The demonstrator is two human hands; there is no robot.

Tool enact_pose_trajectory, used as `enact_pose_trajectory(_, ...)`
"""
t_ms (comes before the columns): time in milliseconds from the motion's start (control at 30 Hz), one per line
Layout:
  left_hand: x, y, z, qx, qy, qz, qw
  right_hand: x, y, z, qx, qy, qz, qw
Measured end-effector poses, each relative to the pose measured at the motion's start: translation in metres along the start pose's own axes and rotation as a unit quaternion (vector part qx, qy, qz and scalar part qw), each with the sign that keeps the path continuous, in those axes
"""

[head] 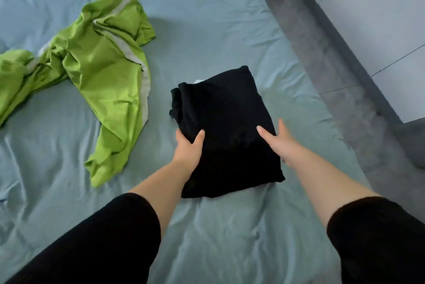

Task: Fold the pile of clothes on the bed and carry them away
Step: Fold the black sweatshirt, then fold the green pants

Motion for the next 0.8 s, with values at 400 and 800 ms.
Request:
enact_pose_trajectory(400,-0.033,-0.015,-0.035,-0.060,-0.127,-0.091,0.986,0.011,0.004,0.044,0.004,0.259,0.206,0.944)
enact_pose_trajectory(800,0.266,0.043,-0.142,0.149,-0.441,0.200,0.862,-0.299,0.091,-0.109,0.322,0.182,-0.142,0.918)
Point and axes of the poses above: each hand's wrist, its own y-axis away from the middle knuckle, its own x-axis out of the back of the hand, z = x × y, the point moved 10 cm from there along -y, towards the middle knuckle, and after that the axes turned 4 degrees about x, right-handed, at the moved point
